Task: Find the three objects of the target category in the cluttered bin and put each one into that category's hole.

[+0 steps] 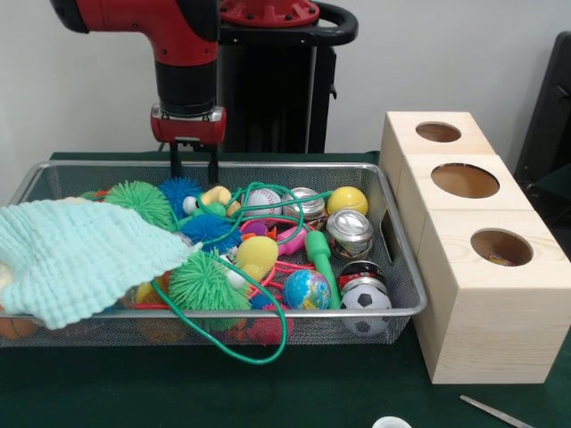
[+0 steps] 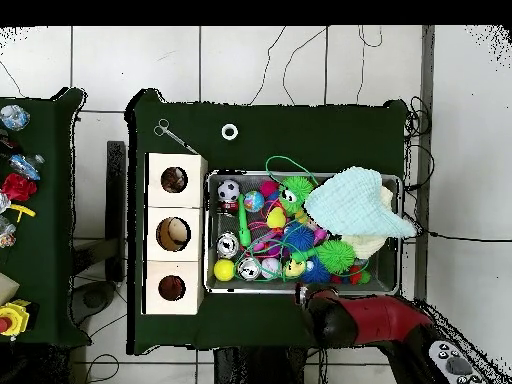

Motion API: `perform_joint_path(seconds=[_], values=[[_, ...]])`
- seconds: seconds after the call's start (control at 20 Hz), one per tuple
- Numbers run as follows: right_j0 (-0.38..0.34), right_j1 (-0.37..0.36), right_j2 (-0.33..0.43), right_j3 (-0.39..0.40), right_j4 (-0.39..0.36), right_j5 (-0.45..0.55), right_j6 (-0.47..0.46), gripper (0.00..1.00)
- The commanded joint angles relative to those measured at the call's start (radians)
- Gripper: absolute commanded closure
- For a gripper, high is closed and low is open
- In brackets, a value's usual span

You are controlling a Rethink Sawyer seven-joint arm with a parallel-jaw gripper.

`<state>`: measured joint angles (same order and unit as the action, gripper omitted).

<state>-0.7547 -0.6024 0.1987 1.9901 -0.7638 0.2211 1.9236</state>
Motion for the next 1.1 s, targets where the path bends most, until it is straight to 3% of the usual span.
perform_joint_path(seconds=[0.05, 0.6, 1.1], values=[[0.002, 0.054, 0.08, -0.118, -0.076, 0.001, -0.068, 0.0], [0.038, 0.044, 0.105, -0.075, -0.037, -0.02, -0.009, 0.0], [0.079, 0.072, 0.109, -0.1, -0.017, -0.102, 0.053, 0.0]])
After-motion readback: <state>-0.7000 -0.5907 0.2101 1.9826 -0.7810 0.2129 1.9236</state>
